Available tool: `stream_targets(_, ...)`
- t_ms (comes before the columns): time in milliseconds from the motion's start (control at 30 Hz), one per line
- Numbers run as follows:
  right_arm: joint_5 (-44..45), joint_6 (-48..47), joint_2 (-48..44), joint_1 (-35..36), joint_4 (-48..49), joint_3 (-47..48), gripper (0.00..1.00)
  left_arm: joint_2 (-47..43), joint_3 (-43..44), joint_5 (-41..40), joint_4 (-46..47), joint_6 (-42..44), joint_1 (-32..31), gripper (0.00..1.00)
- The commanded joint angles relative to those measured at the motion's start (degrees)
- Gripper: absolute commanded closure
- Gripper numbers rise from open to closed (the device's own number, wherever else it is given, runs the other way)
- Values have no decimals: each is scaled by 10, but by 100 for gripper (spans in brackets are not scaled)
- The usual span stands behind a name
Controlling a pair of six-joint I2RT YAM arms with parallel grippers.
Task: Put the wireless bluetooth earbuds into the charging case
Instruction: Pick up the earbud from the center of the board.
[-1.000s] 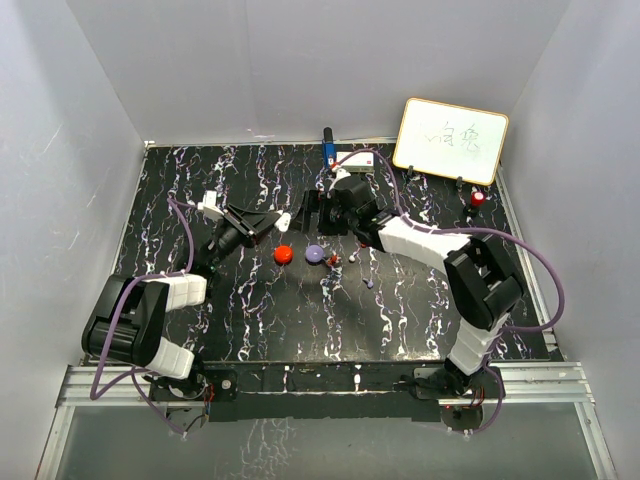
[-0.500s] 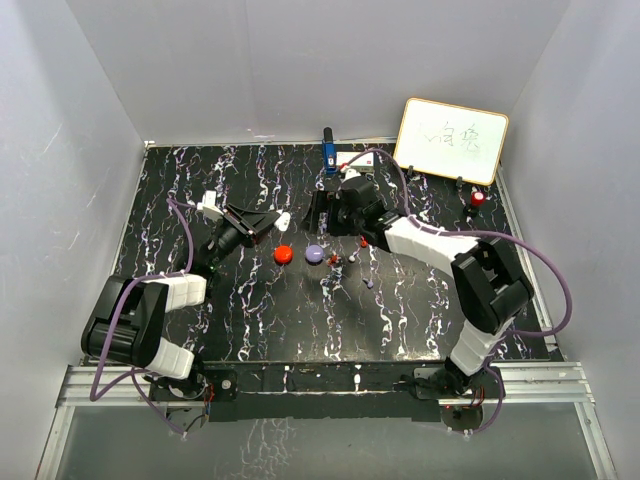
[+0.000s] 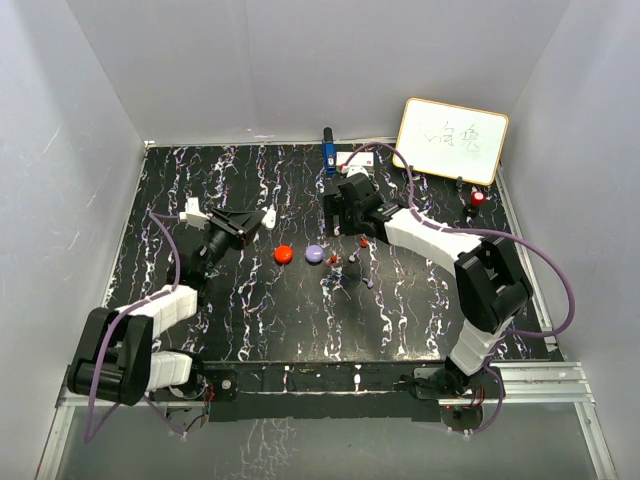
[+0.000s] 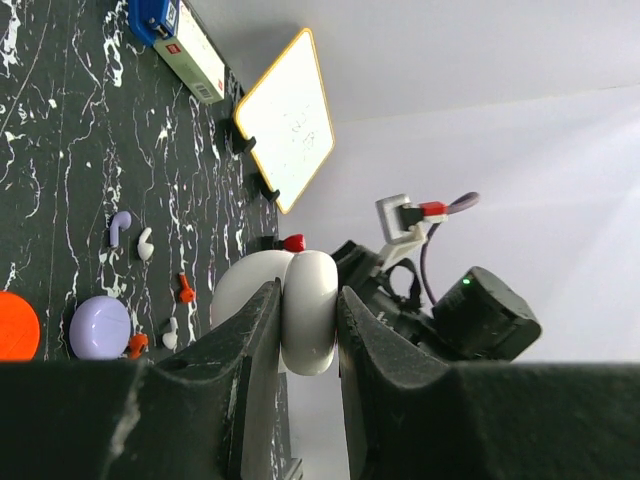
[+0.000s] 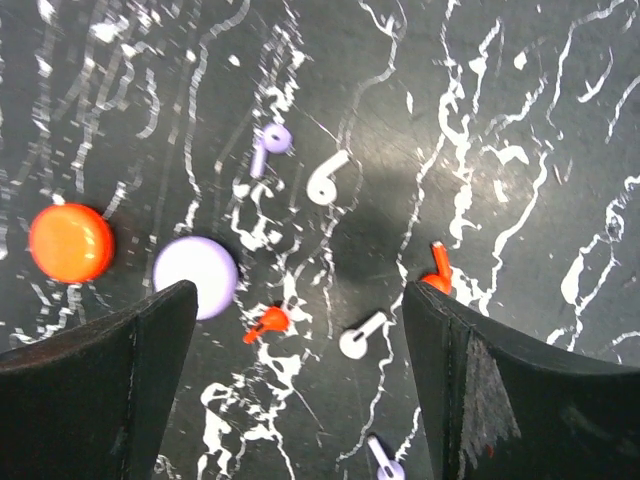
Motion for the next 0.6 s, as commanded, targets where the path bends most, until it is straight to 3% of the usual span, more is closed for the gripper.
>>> stream_targets(0, 37, -32, 9, 0, -31, 26, 21, -53, -7, -24, -44, 5, 5, 100)
stream_targets(300, 35, -41, 32, 0, -34, 28, 31, -46, -12, -11, -36, -1, 6, 100)
stream_targets(400, 34, -47, 36, 0, -36, 32, 41, -39, -15, -8, -26, -6, 7, 100)
stream_targets(567, 34, -61, 53, 0, -35, 43, 47, -36, -10, -2, -30, -4, 9, 100)
